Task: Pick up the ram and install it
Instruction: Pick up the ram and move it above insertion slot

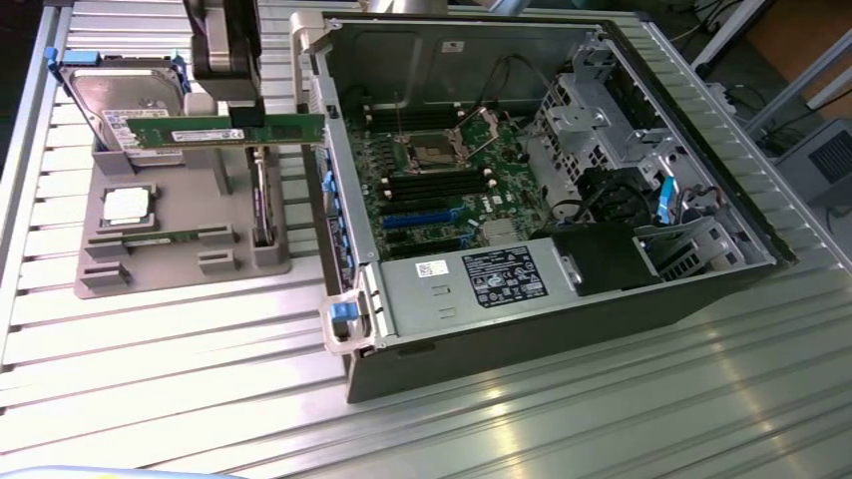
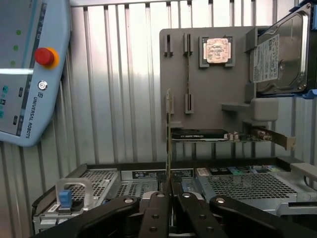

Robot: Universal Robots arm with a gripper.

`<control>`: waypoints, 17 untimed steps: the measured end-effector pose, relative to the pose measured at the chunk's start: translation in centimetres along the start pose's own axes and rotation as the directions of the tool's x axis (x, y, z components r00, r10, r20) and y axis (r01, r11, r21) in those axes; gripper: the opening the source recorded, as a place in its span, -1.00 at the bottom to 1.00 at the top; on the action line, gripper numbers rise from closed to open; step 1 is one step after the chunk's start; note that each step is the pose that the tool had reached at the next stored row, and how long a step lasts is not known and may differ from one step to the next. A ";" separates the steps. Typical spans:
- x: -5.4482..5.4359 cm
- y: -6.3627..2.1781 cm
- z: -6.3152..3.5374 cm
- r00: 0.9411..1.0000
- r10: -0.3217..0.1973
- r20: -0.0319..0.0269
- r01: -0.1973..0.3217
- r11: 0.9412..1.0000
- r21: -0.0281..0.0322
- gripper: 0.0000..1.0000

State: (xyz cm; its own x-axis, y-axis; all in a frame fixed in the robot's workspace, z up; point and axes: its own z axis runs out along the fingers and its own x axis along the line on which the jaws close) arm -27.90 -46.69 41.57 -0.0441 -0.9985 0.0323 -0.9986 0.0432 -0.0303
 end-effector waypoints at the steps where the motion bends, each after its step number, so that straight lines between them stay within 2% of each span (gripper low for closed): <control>1: 0.0 -0.17 0.00 1.000 0.000 -0.001 0.000 1.000 0.000 -0.76; 8: 0.0 -1.00 0.03 1.000 0.000 -0.004 0.000 1.000 0.000 -0.76; 17: -0.1 -2.54 0.08 1.000 0.000 -0.009 0.000 1.000 0.000 -0.76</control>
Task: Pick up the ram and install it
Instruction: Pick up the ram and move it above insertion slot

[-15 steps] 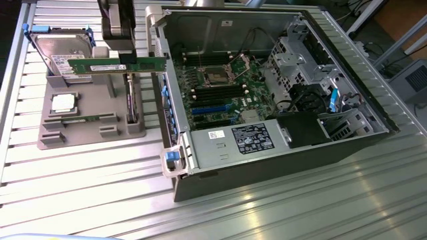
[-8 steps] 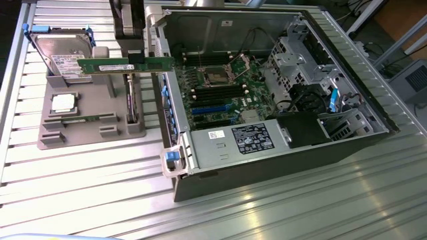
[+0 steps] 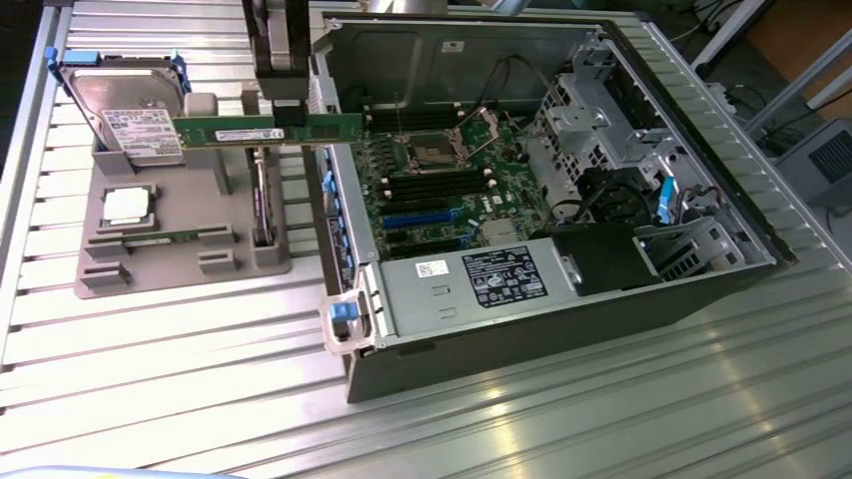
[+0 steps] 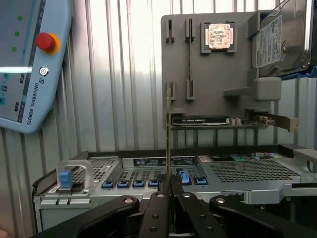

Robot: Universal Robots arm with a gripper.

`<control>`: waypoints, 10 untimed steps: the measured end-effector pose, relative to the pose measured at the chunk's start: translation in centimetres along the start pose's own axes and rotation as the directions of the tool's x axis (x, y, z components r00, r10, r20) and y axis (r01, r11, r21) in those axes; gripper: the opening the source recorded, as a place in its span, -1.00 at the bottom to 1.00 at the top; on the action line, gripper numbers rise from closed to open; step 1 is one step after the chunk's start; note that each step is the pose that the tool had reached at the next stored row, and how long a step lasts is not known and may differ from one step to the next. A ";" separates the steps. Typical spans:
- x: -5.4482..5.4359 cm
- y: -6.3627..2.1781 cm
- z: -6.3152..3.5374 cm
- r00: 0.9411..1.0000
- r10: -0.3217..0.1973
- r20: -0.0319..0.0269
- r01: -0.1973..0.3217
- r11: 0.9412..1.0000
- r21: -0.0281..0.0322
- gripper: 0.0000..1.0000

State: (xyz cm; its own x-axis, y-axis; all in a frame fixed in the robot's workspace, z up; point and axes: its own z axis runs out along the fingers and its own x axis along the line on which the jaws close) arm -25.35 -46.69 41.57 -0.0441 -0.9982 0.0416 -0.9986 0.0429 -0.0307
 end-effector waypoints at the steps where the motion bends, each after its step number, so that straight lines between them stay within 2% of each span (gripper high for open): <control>1: 0.0 -0.10 0.00 1.000 0.000 0.000 0.000 1.000 0.000 -0.76; 10: -0.1 -1.36 0.04 1.000 0.000 -0.004 0.000 1.000 0.000 -0.76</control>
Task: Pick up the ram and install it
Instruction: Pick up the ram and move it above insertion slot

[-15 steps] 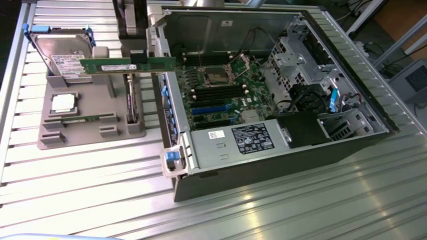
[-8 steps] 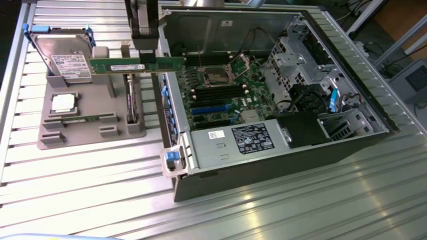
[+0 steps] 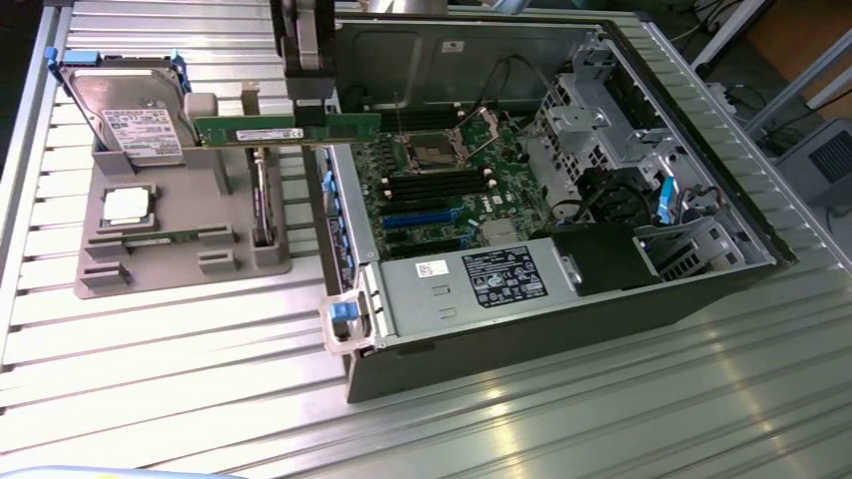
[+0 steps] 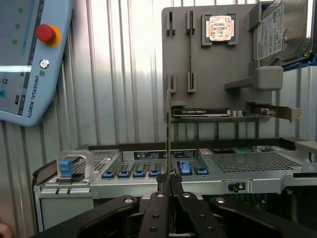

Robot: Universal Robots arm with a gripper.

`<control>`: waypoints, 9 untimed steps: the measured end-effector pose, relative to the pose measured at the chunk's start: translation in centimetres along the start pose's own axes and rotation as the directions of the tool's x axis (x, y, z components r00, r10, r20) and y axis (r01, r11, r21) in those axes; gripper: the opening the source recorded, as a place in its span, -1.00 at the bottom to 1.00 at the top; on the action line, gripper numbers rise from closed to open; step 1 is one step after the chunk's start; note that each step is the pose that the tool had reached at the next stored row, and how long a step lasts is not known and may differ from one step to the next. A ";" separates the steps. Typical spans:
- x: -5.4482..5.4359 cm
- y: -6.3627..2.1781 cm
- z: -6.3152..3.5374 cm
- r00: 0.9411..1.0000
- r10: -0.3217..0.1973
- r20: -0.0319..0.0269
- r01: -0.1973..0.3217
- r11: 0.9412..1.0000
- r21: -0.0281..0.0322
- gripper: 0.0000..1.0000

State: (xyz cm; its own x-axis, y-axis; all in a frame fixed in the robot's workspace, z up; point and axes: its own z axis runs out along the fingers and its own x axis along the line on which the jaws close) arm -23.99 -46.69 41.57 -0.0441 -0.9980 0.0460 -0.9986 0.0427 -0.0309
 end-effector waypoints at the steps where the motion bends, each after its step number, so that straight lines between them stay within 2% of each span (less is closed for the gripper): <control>1: 0.0 -0.08 0.00 1.000 0.000 0.000 0.000 1.000 0.000 -0.76; 9: -0.1 -1.30 0.04 1.000 0.000 -0.004 0.000 1.000 0.000 -0.76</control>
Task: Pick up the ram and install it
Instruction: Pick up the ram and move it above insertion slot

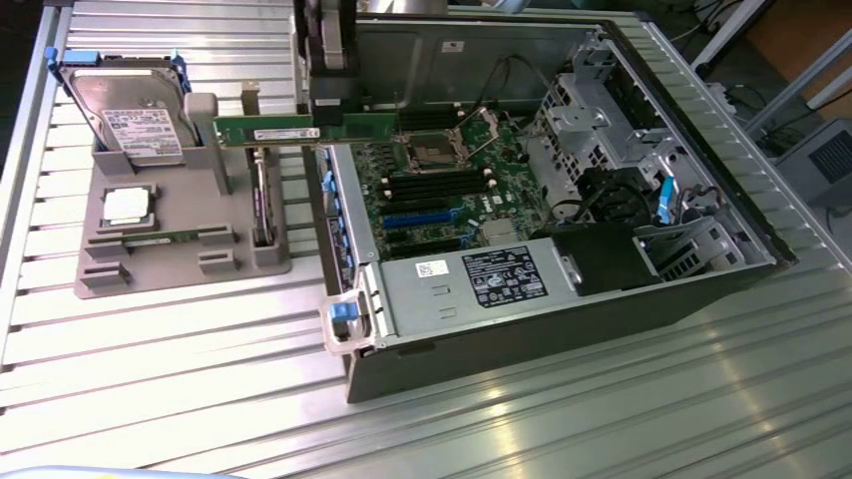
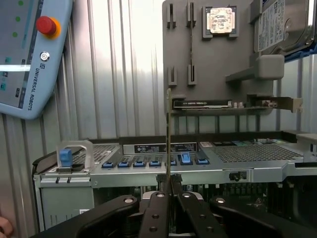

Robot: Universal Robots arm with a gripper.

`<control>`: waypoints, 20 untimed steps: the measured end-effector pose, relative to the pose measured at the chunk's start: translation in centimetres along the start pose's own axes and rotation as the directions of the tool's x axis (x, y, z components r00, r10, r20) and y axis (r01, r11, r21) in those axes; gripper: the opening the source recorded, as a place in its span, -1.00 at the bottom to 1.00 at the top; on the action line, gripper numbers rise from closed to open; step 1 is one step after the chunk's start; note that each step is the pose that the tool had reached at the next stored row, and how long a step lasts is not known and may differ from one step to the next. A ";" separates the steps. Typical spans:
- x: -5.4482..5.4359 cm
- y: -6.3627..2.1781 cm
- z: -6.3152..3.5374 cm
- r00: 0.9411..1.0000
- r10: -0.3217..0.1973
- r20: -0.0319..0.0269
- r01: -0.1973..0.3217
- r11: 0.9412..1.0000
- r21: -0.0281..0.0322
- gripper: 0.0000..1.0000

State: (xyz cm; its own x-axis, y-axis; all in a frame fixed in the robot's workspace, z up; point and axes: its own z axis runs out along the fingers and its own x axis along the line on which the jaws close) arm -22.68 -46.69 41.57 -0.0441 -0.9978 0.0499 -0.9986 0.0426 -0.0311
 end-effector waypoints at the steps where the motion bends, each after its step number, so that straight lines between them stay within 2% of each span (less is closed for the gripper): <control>1: 0.0 -0.12 0.00 1.000 0.000 0.000 0.000 1.000 0.000 -0.76; 20: -0.1 -2.36 0.07 1.000 0.000 -0.007 0.000 1.000 0.000 -0.76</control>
State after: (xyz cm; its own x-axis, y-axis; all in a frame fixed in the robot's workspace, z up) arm -20.32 -46.69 41.57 -0.0441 -0.9974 0.0573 -0.9986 0.0423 -0.0313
